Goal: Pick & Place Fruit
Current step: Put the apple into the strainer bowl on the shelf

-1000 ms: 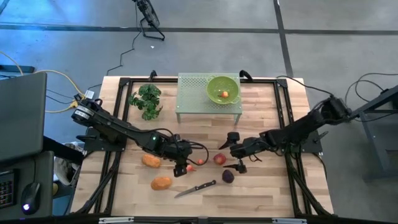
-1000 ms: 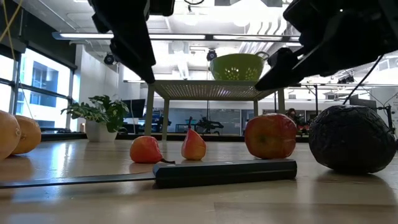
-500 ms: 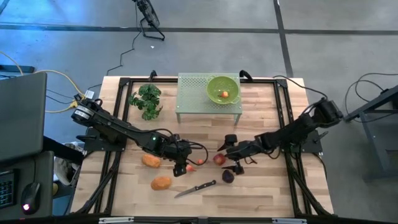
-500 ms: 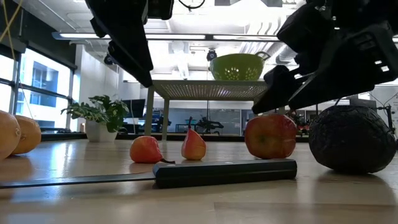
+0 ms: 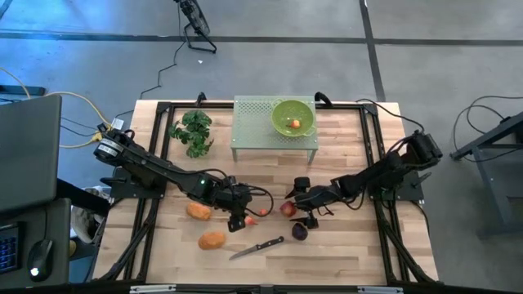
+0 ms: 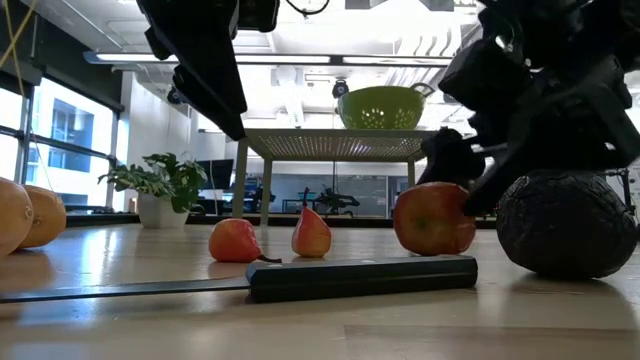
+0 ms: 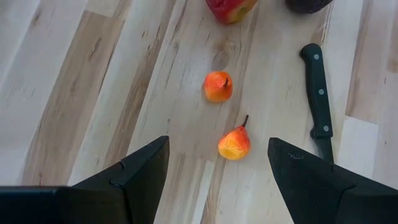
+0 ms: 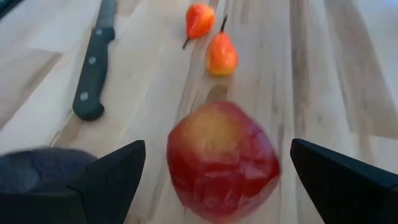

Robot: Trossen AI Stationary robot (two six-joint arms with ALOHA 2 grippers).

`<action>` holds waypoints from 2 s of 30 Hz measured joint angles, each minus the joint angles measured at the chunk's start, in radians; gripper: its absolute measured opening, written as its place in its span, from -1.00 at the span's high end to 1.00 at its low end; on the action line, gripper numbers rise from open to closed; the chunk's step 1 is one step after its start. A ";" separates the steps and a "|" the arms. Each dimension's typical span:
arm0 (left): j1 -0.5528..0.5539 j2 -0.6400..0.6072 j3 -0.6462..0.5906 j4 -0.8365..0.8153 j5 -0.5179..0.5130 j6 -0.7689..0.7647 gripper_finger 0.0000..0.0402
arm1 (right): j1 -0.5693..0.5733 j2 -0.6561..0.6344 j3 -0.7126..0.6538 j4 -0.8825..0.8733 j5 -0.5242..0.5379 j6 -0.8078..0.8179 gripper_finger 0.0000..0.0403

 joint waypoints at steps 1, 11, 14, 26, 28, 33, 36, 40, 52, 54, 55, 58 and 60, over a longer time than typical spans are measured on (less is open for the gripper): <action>0.000 0.000 0.000 0.001 0.000 0.000 -0.34 | 0.000 0.004 0.000 0.003 0.000 0.000 -0.96; 0.000 0.000 0.000 0.004 -0.002 -0.001 -0.34 | 0.000 0.036 0.000 0.034 0.006 0.027 -0.93; 0.000 0.000 0.000 0.005 -0.002 -0.002 -0.34 | 0.000 0.036 0.000 0.034 0.007 0.028 -0.84; 0.000 0.000 0.000 0.006 -0.002 0.000 -0.34 | 0.000 0.036 0.000 0.034 0.008 0.028 -0.17; 0.000 0.000 0.000 0.006 -0.002 0.000 -0.34 | 0.000 0.036 0.000 0.034 0.008 0.029 -0.17; 0.000 0.000 0.000 0.026 -0.001 0.000 -0.34 | 0.000 0.028 0.000 0.032 0.032 0.060 -0.22; 0.000 0.000 0.000 0.025 0.000 0.000 -0.34 | 0.000 0.012 0.000 0.032 0.033 0.079 -0.23; 0.000 0.000 0.000 0.023 0.000 0.000 -0.34 | 0.000 -0.031 0.000 0.032 0.033 0.102 -0.18; 0.000 0.000 0.001 0.018 0.000 0.000 -0.34 | 0.000 -0.248 -0.001 0.034 0.040 0.106 -0.20; 0.000 0.000 0.000 0.024 0.000 0.000 -0.34 | 0.000 -0.286 -0.001 0.033 0.059 0.108 -0.21; 0.000 0.000 0.001 0.027 0.000 0.000 -0.34 | -0.003 -0.302 -0.001 0.034 0.063 0.112 -0.21; 0.000 0.000 0.001 0.025 0.000 0.000 -0.34 | -0.017 -0.353 -0.001 0.034 0.068 0.140 -0.22; 0.000 0.000 0.001 0.025 0.000 0.004 -0.34 | -0.030 -0.381 -0.001 0.035 0.069 0.153 -0.22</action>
